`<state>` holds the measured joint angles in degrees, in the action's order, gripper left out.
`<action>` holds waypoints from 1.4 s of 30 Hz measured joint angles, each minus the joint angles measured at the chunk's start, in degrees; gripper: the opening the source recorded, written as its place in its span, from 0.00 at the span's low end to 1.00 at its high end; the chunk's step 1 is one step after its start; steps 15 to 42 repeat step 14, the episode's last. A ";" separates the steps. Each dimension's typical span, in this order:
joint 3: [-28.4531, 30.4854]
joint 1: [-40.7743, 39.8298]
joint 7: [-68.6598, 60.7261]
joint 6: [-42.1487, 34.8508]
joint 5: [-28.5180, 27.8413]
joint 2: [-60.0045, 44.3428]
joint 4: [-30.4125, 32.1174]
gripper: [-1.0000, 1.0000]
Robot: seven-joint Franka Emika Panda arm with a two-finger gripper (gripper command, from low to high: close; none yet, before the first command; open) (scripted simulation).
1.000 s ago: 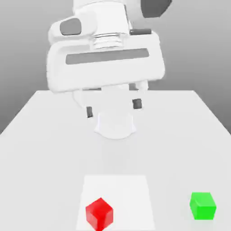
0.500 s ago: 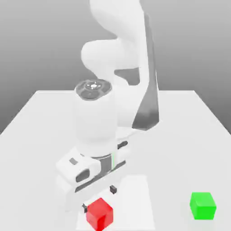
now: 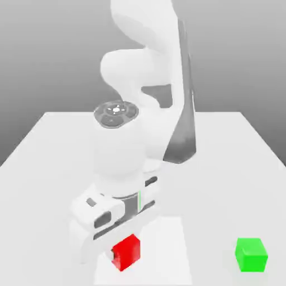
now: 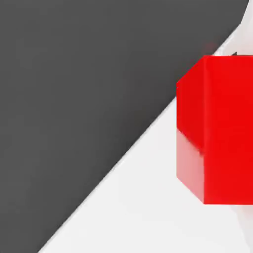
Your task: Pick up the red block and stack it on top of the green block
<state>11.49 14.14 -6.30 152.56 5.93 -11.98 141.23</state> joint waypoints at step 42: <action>-11.71 14.06 1.41 3.36 -6.10 -5.94 -3.13 1.00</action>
